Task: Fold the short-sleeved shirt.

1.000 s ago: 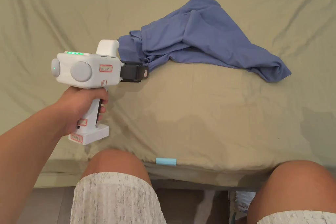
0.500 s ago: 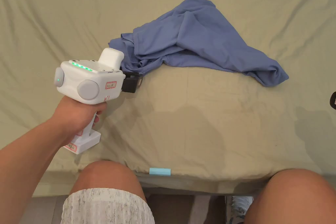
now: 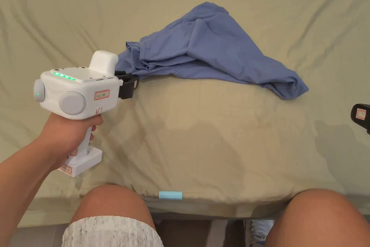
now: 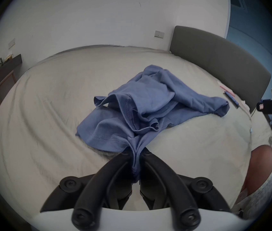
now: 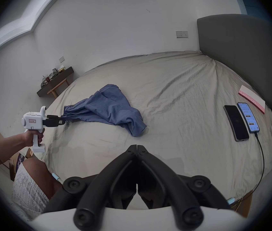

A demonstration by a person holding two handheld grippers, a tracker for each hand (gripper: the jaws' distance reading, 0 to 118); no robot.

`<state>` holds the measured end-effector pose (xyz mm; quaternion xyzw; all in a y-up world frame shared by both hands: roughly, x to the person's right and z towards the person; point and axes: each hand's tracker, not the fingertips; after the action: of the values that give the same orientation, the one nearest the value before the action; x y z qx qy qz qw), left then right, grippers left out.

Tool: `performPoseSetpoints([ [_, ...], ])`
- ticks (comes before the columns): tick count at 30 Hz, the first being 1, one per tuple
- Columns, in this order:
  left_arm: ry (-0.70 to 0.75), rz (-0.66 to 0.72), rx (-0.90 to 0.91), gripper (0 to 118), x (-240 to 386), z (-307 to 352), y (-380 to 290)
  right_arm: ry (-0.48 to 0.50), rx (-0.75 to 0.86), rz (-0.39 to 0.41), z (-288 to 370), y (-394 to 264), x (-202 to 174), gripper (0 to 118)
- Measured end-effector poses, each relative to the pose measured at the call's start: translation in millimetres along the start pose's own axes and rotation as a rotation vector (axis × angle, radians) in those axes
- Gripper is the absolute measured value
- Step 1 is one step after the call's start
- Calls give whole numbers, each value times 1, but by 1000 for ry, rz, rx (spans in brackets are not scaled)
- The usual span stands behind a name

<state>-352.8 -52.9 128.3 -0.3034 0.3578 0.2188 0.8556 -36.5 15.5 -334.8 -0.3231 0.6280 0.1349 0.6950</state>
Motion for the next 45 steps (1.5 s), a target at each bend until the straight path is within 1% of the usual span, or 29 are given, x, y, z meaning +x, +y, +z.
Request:
performPoseSetpoints([
  [4,-34,39,38,3,1,9,7,10,-13,28,-14,7,0,0],
  [6,-54,73,48,3,1,9,10,5,-19,61,-30,11,0,0],
  [11,-79,133,65,2,-2,9,12,3,-54,105,-80,19,3,0],
  [12,-91,148,64,2,-3,10,13,10,-69,127,-94,23,3,5],
  [14,-83,149,72,2,-1,11,13,18,-84,150,-112,30,2,47],
  [16,-87,157,66,2,-3,10,14,38,-105,179,-130,39,-2,83],
  [18,-92,175,68,2,-4,10,14,55,-105,234,-146,51,-8,96],
  [19,-91,176,69,2,-4,10,14,61,-111,245,-154,56,-10,97],
  [22,-94,189,67,2,-6,8,14,33,-132,328,-181,71,-18,97],
  [25,-91,195,72,2,-7,8,14,53,-233,392,-212,77,-26,97],
  [26,-99,210,72,2,-8,7,14,52,-268,400,-221,77,-28,96],
  [27,-102,214,73,2,-8,7,14,58,-314,387,-228,77,-28,89],
  [28,-99,212,73,2,-8,7,13,70,-344,370,-232,76,-28,62],
  [29,-98,211,71,2,-8,7,13,71,-318,373,-232,75,-28,33],
  [30,-100,215,69,2,-8,7,12,76,-313,372,-230,73,-29,8],
  [31,-102,222,70,2,-9,8,12,82,-307,362,-228,73,-29,7],
  [32,-107,234,74,2,-10,9,11,109,-315,334,-225,73,-28,7],
  [33,-107,235,76,2,-11,10,12,123,-304,329,-218,72,-28,6],
  [34,-104,236,82,2,-11,12,11,119,-279,331,-212,72,-29,6],
  [35,-105,246,91,2,-13,14,12,121,-266,315,-207,74,-28,6],
  [38,-118,279,118,2,-15,23,13,170,-214,201,-190,80,-20,6],
  [43,-126,317,183,2,-20,49,21,207,-117,72,-159,93,-11,5],
  [45,-129,323,211,2,-22,63,24,215,-87,37,-146,99,-9,5],
])
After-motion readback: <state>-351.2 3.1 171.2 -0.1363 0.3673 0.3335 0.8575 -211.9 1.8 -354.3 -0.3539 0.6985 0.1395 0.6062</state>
